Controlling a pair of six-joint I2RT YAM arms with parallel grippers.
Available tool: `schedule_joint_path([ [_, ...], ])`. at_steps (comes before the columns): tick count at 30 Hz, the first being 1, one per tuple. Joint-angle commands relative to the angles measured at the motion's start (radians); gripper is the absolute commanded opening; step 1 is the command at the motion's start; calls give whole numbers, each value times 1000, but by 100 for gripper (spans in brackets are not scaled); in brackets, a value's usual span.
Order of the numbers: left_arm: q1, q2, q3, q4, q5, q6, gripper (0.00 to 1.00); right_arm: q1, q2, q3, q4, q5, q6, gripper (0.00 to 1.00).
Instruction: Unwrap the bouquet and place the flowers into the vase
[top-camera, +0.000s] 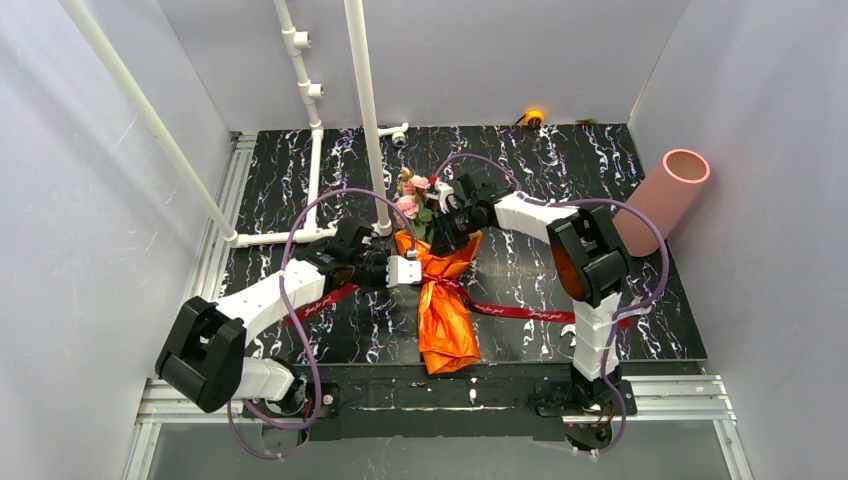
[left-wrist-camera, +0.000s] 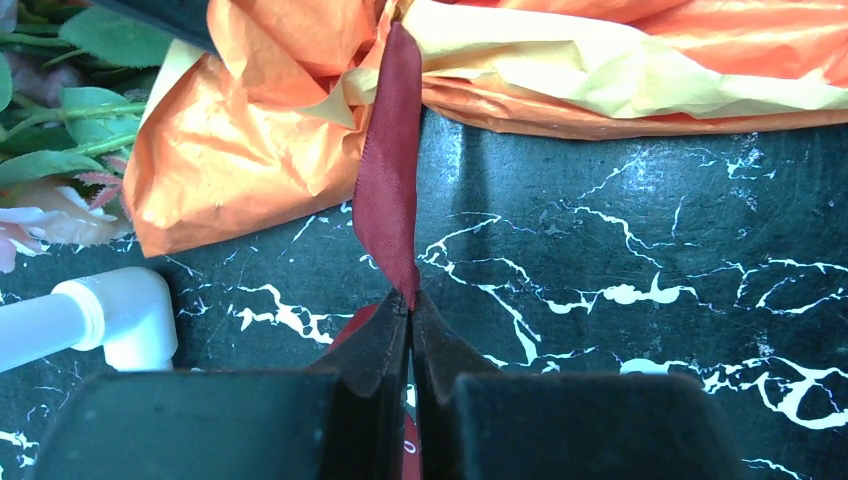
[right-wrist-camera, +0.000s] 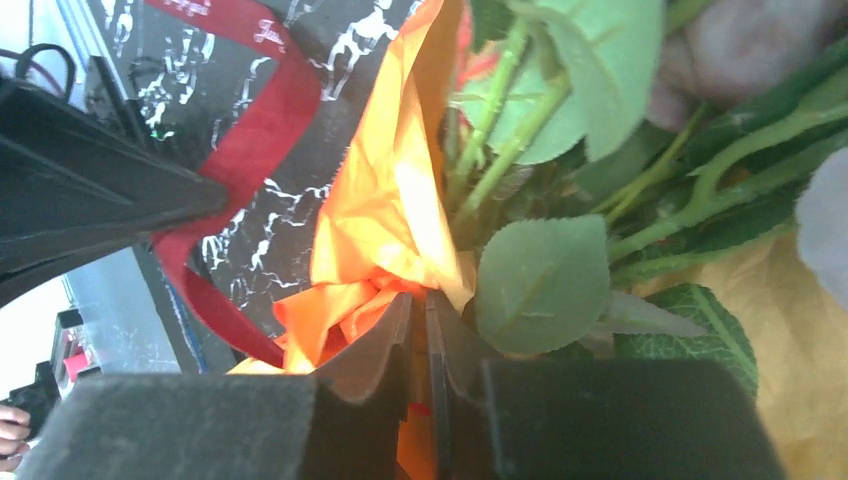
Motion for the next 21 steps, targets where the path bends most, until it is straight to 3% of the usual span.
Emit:
schedule_joint_path([
  [1, -7, -55, -4, -2, 4, -27, 0, 8, 41, -29, 33, 78, -19, 15],
  [7, -11, -87, 40, -10, 30, -64, 0, 8, 90, -51, 14, 146, -43, 9],
  [10, -34, -116, 149, -28, 72, -159, 0, 8, 112, -67, 7, 188, -43, 1],
  [14, -64, -151, 247, -37, 99, -299, 0, 8, 109, -87, 1, 252, -37, 1],
  [21, 29, -183, 66, -58, 67, -305, 0, 8, 84, -104, -28, 280, -43, 1],
])
